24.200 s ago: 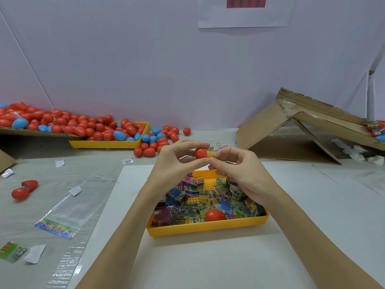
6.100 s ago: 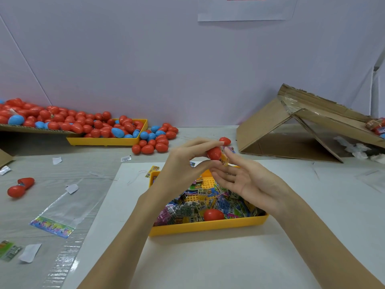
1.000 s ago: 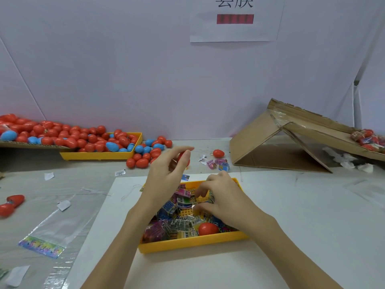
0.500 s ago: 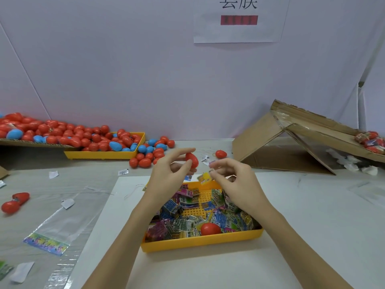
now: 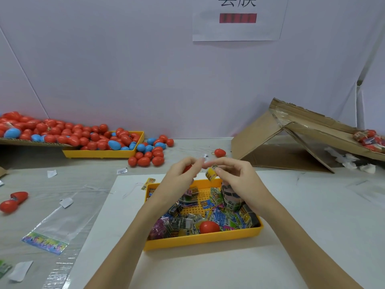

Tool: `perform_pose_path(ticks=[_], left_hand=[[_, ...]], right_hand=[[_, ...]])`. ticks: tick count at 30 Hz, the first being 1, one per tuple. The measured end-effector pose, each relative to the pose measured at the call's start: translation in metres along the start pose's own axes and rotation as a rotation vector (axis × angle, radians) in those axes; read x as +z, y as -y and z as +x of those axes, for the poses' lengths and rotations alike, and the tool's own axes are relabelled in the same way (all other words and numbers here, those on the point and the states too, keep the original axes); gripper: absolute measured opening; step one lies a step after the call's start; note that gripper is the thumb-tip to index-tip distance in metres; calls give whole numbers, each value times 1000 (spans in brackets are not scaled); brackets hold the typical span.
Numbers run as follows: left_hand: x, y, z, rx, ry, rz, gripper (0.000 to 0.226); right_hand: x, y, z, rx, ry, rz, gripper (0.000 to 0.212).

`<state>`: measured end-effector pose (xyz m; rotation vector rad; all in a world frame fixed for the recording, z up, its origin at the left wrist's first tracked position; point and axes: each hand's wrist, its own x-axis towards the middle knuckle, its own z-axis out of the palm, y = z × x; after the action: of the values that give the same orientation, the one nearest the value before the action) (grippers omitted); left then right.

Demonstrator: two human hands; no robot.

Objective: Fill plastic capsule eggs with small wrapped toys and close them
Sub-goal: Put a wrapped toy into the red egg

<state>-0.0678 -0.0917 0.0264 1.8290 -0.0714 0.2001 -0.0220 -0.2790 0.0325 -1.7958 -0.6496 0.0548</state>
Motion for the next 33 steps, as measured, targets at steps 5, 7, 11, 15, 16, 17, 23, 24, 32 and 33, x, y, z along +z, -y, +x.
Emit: perform_pose_path(ticks=[5,7,11,15,16,17,23,24,32,33], left_hand=[[-1,2,-2,122,-21,95,9],[-2,3,-2,80,-38,32,9],[0,4,-1,11,-98,-79,16],[4,4,-2,32,-154,-118,22],[4,4,-2,43,-151,-99,21],[5,4,-3,51,-147,-83,20],[5,1,-3,38,-12,-50,14],[4,0,-3,39,14,-43,10],[-5,1,-1,-8,63,-113,40],[-6,1,-2,8,77,-107,41]], right_hand=[[6,-1,-1,-17,16,47,22],[9,-2,0,3,-25,123,29],[10,-2,2,115,-92,269,34],[14,-6,-1,195,-47,391,26],[15,-7,-1,209,-59,457,23],[15,-7,-1,227,-75,514,22],[9,-3,0,282,-148,619,17],[8,-3,0,278,-159,608,16],[5,-5,3,161,-341,334,14],[4,-6,3,138,-354,299,15]])
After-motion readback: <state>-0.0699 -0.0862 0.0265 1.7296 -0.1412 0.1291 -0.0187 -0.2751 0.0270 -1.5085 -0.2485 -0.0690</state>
